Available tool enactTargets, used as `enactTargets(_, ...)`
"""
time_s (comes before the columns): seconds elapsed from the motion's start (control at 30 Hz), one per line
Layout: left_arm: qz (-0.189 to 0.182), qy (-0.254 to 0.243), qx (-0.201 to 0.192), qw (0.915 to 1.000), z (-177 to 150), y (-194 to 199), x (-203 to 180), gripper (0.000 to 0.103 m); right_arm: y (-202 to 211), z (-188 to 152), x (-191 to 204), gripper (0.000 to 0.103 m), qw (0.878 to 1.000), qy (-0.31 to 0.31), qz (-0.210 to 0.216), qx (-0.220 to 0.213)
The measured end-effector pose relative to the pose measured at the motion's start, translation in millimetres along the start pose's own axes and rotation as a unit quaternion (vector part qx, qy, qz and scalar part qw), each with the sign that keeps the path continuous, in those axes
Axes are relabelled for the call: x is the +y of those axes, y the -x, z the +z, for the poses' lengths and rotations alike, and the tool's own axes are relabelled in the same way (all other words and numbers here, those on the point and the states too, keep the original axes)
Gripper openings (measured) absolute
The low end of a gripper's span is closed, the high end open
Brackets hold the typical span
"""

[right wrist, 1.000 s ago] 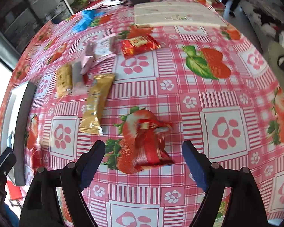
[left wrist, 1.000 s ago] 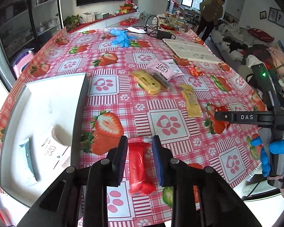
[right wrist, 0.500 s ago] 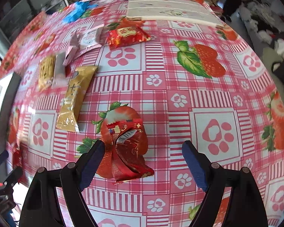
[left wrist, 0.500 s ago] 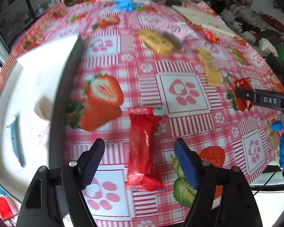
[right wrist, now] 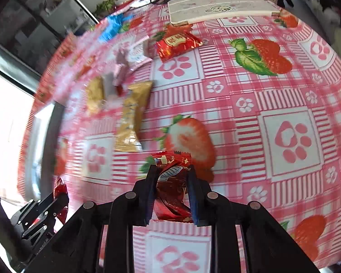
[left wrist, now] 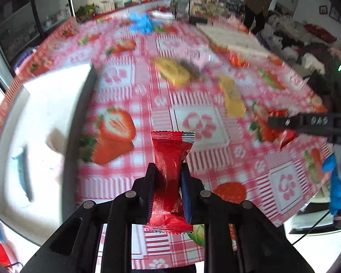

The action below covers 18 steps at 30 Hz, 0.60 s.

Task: Organize snacks
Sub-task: 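Lift and carry both red snacks over the white tray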

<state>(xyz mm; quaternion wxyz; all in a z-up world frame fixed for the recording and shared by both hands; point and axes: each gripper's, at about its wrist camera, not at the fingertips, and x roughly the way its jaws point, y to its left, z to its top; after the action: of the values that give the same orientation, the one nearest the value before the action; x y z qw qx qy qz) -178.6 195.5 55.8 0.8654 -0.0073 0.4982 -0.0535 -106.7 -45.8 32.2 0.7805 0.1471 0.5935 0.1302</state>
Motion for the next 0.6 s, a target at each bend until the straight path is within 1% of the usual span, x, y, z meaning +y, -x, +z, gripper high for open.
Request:
enactTargets(0.13, -0.010, 0.009, -0.039, 0.9991, 18, 41, 18, 0.023, 16, 3, 20, 0.026, 0.999, 0.009, 0.028, -0.012)
enactTargets(0.23, -0.007, 0.023, -0.064, 0.9977, 34, 72, 45, 0.023, 27, 5, 50, 0.027, 0.998, 0.038, 0.039, -0.021)
enactTargets(0.33, 0.007, 0.041, -0.078, 0.9961, 42, 93, 80, 0.023, 31, 4, 89, 0.027, 0.995, 0.067, 0.065, -0.022)
enactTargets(0.37, 0.018, 0.044, -0.082, 0.9955, 43, 98, 90, 0.023, 31, 4, 104, 0.027, 0.994, 0.079, 0.073, -0.020)
enactTargets(0.47, 0.067, 0.058, -0.088, 0.9922, 37, 104, 125, 0.023, 23, 5, 152, 0.027, 0.989, 0.117, 0.092, -0.011)
enactTargets(0.57, 0.075, 0.092, -0.076, 0.9900, 25, 96, 152, 0.023, 8, 4, 200, 0.027, 0.983, 0.146, 0.110, 0.002)
enactTargets(0.6, 0.078, 0.104, -0.069, 0.9891, 18, 89, 162, 0.023, 1, 4, 217, 0.027, 0.981, 0.152, 0.122, 0.010)
